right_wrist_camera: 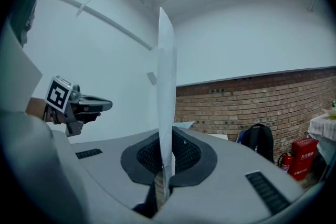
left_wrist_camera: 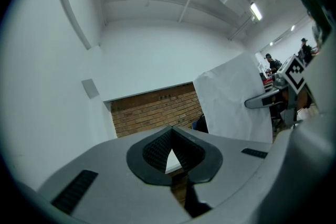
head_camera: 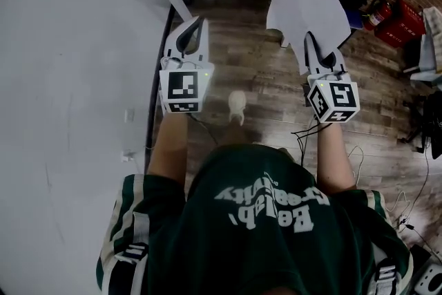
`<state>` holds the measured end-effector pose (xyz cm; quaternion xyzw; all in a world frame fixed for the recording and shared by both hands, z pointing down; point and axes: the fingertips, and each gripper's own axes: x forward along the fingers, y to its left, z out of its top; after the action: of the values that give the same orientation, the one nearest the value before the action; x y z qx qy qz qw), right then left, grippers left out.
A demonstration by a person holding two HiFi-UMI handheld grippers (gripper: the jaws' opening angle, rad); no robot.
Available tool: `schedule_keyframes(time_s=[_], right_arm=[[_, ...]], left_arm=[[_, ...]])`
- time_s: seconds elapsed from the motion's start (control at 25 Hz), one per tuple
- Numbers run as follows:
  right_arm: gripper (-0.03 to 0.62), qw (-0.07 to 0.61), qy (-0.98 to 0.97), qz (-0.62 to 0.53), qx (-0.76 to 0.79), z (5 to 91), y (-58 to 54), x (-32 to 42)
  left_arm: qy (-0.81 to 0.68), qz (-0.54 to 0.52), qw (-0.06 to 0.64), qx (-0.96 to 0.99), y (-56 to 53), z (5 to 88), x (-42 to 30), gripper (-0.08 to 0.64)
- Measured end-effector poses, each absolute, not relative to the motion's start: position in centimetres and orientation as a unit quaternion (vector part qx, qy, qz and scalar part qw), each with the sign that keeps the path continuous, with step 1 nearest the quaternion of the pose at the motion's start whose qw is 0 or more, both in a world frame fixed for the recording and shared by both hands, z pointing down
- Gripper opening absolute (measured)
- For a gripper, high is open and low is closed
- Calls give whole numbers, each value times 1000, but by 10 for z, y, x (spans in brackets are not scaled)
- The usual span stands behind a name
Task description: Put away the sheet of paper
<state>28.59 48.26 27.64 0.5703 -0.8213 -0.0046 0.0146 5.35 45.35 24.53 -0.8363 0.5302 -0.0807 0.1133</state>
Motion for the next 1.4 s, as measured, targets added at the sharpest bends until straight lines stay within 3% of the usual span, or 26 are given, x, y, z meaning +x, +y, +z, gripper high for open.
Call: schedule_keyframes(time_s=[0.76,1.4], right_arm=[[-6,23,-809,-12,588,267,267,247],[-6,44,-809,13,585,301,179,234]], left_arm=[[514,-93,117,-845,226,250,13,0],[509,-118,96,-847,121,289,3,2]])
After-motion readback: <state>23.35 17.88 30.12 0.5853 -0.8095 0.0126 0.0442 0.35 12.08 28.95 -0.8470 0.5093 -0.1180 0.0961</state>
